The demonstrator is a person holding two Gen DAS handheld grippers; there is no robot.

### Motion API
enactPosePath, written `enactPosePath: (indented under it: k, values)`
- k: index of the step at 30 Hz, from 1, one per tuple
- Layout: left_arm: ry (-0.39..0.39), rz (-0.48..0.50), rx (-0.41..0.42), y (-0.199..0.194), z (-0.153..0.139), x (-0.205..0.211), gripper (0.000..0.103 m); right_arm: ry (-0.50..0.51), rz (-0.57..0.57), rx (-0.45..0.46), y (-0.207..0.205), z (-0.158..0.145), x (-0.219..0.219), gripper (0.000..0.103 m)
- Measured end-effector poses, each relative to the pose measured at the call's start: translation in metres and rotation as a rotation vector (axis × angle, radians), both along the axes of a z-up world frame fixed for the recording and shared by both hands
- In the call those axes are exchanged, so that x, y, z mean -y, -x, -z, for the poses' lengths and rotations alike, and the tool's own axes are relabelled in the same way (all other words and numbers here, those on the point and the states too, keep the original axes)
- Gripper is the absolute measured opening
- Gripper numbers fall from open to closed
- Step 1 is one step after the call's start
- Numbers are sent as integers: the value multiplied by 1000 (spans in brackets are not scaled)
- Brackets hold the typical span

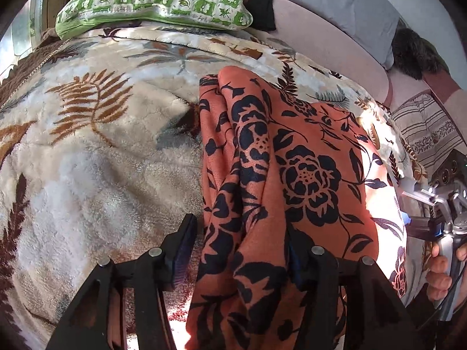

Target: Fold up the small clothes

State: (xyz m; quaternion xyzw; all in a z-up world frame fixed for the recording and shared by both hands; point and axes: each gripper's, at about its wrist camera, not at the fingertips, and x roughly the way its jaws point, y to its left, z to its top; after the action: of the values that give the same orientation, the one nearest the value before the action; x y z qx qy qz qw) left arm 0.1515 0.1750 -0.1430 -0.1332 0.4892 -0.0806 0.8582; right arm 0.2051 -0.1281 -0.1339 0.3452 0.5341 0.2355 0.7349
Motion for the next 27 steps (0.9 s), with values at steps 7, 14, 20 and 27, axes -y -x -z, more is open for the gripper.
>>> enactPosePath:
  k: [7, 14, 20, 27]
  values:
    - [37, 5, 5, 0, 1, -6, 59, -85, 55, -167, -55, 32, 5, 39]
    - [38, 10, 17, 0, 2, -6, 62, 108, 41, -93, -49, 21, -8, 55]
    - [43, -3, 19, 2, 3, -8, 62, -74, 94, -79, 15, 1, 17, 78]
    - [102, -61, 64, 30, -34, -19, 59, 111, -48, -17, 50, -8, -17, 37]
